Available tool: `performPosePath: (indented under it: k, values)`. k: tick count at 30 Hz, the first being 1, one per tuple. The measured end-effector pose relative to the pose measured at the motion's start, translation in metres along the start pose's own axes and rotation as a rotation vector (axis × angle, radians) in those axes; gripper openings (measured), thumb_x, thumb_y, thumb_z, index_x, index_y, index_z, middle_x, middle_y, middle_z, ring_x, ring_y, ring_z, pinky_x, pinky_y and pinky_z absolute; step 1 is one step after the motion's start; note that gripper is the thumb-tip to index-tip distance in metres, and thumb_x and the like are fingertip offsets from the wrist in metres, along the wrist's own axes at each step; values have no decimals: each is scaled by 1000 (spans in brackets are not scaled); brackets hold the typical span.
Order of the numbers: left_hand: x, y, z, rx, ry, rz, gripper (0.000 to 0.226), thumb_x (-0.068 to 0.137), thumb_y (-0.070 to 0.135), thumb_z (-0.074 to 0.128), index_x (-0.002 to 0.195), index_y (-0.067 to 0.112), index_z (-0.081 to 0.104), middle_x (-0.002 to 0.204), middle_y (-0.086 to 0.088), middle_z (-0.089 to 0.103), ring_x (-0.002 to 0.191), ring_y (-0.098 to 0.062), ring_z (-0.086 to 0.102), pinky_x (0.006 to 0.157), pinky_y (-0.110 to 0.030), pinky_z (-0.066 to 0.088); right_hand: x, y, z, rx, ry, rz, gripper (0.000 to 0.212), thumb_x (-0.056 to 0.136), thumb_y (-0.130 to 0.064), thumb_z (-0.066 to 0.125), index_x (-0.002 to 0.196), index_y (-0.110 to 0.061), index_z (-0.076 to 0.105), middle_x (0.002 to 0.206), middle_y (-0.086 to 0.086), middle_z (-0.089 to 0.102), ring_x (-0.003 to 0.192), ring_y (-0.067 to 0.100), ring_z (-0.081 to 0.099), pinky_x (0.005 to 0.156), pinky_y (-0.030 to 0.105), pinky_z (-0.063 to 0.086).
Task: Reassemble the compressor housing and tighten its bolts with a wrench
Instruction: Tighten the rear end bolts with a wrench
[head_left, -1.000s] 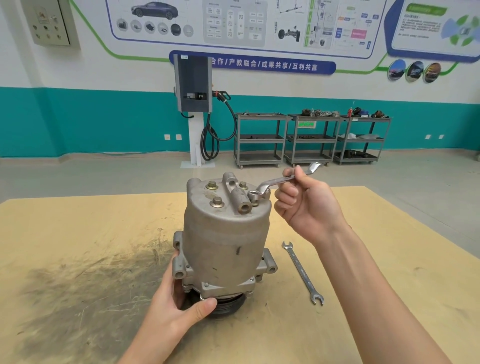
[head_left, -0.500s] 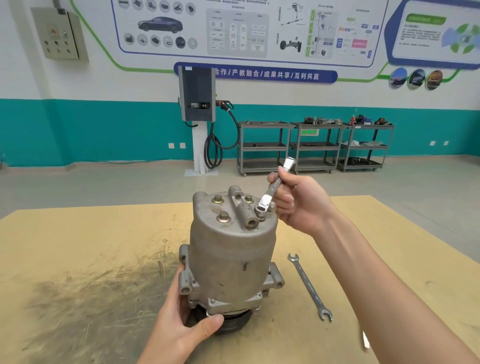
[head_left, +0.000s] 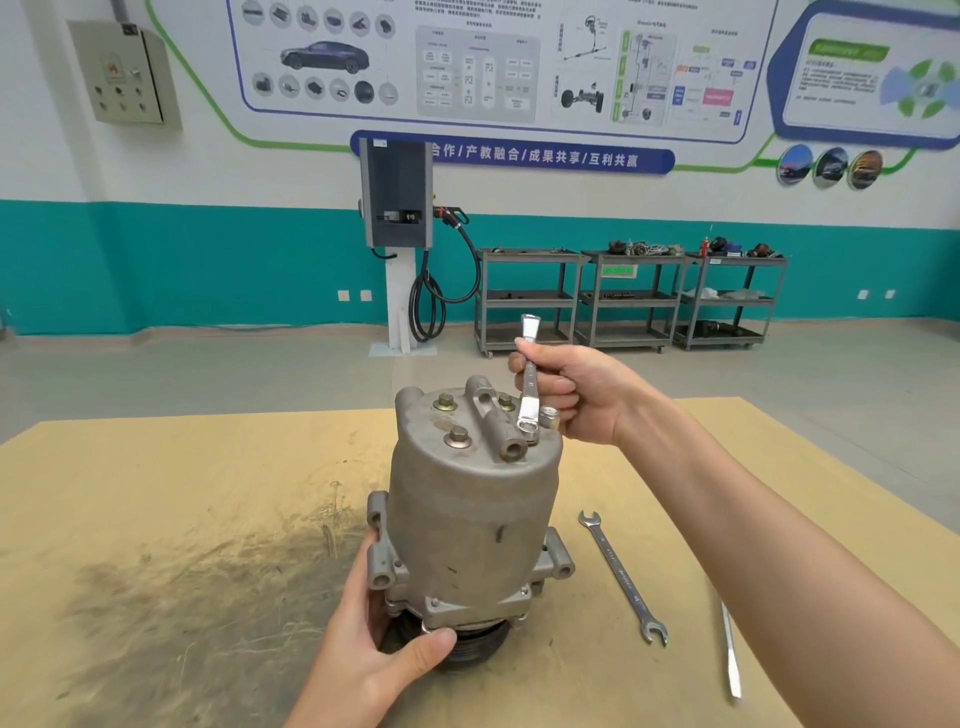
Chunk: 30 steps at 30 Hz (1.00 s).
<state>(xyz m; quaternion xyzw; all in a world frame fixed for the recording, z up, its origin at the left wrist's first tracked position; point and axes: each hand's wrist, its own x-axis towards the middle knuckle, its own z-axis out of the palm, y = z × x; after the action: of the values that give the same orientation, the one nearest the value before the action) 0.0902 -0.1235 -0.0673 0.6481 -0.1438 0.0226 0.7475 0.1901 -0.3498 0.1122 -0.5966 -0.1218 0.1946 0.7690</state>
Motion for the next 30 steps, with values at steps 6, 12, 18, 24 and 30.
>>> performPosePath:
  k: [6,12,18,24,30]
  values:
    - [0,4,2,26,3,15,137,38,55,96,151,29,24,138,14,59,127,-8,55,111,-37,39,-27,45,2,312,303,-463,31,100,-26,45,74,-15,58,40,-8,32,35,6,25,35,18,21]
    - [0,-3,2,51,16,26,110,62,17,89,152,26,25,139,13,58,126,-6,56,98,-17,47,-68,76,22,92,664,-855,31,99,-35,47,77,-19,62,46,-5,33,43,10,24,42,22,20]
    - [1,-7,1,-1,20,35,114,59,20,91,151,27,25,137,18,58,126,-6,55,94,-15,48,-91,92,42,-383,657,-1237,15,97,-30,50,83,-34,56,56,-11,44,47,9,40,53,15,36]
    - [3,-10,-1,-30,30,20,122,34,51,98,136,45,31,129,31,58,123,2,56,90,-10,47,-97,82,53,-964,587,-1371,19,102,-31,45,86,-21,48,60,2,47,52,12,43,49,18,36]
    - [4,-10,-1,-31,36,22,117,34,53,98,129,50,30,125,37,57,120,6,56,88,-8,47,-104,63,65,-1482,668,-1445,44,99,-24,49,67,0,67,55,6,53,45,26,47,35,32,39]
